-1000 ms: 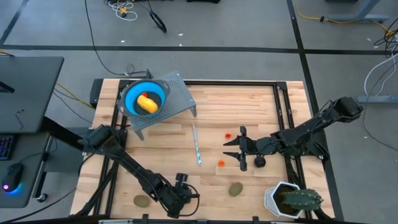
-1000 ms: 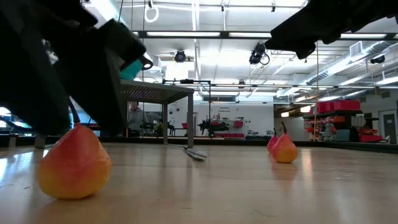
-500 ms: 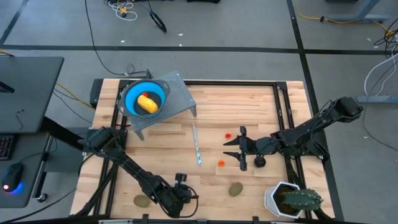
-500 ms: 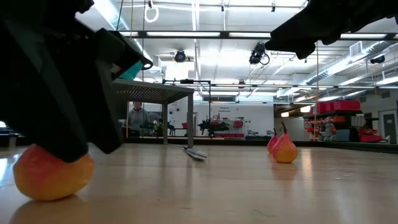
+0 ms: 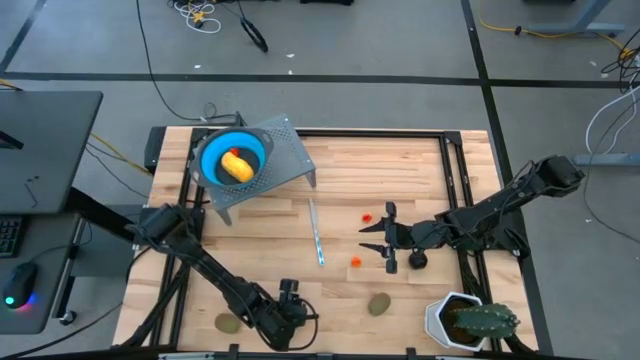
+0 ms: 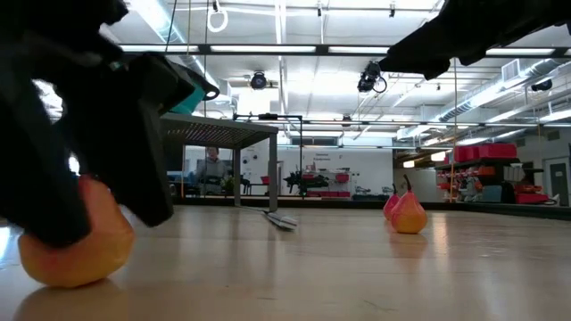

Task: Pick & Place Fruit
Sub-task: Put the orange peach into the blue strainer bowl on the shelf

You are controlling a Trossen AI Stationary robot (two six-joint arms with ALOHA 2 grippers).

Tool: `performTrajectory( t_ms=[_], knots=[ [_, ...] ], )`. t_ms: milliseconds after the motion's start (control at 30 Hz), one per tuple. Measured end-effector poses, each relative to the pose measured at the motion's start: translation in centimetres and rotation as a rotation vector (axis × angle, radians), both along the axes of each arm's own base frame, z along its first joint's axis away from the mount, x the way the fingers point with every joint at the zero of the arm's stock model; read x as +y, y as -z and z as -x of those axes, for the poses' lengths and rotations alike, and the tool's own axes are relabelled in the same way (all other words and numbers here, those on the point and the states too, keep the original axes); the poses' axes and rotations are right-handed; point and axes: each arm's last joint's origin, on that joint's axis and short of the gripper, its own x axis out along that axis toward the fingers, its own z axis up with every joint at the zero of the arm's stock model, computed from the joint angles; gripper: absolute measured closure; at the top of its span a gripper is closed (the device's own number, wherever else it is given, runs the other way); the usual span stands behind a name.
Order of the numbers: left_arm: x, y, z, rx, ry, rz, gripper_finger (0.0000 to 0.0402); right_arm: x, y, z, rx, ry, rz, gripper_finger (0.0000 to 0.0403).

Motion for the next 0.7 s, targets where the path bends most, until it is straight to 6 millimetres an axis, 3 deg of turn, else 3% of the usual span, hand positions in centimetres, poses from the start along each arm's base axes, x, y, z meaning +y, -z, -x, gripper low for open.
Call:
performTrajectory(
  t_ms=[267,700],
  knots=[
    [0.1,1.1,-0.1,0.025,0.028,-0.045,0.0158,0.0,0.1,0.0,0.007,-0.007,0.003,0.0233],
    [0.6,1.3,-0.5,0.057,0.091,-0.059,0.0224,0.0,0.5,0.2,0.05,-0.008,0.021,0.0233]
  ],
)
